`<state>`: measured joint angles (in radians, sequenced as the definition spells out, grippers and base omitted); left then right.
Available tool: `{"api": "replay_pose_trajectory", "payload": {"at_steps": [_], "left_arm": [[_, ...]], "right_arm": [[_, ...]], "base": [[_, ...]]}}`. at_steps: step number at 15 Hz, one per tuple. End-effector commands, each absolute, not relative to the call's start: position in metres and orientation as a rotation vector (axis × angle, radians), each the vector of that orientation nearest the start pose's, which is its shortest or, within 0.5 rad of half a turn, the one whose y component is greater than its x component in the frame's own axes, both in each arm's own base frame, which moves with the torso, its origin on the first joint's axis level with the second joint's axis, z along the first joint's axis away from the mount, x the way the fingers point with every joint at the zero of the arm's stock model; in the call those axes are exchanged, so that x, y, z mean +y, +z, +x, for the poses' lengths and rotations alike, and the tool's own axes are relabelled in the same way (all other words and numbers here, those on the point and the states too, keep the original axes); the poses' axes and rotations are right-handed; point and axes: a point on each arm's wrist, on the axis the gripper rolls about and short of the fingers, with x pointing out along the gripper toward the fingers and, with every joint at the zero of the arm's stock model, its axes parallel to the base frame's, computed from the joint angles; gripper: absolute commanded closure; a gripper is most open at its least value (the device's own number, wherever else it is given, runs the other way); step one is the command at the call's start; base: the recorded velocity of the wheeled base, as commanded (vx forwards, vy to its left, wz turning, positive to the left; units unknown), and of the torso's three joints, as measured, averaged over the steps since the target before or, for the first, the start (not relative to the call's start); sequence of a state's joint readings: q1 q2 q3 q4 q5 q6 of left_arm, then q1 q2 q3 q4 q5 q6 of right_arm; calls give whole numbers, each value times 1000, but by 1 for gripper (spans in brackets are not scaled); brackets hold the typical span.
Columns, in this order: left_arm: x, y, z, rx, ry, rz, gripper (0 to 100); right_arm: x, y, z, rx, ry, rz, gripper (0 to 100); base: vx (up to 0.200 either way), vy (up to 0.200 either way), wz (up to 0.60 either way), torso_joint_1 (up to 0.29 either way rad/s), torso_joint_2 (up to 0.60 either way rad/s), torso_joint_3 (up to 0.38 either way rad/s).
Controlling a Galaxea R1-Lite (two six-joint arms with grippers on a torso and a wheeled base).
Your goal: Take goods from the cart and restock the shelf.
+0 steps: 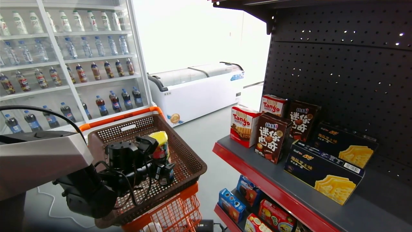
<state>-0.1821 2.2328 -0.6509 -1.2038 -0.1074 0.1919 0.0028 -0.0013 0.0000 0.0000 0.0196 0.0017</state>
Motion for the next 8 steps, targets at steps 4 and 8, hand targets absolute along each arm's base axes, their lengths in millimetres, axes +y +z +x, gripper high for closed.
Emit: {"api": "replay_pose_trajectory", "payload": {"at_steps": [4, 8], "left_arm": [[-67, 10, 360, 361, -257, 214, 0], [-76, 20, 371, 303, -263, 215, 100]], "right_arm": [[0, 75, -23, 0, 23, 2, 0], [0, 75, -23, 0, 23, 2, 0]], "base": [[0, 0, 0, 0, 0, 0], [0, 0, 0, 0, 0, 0]]}}
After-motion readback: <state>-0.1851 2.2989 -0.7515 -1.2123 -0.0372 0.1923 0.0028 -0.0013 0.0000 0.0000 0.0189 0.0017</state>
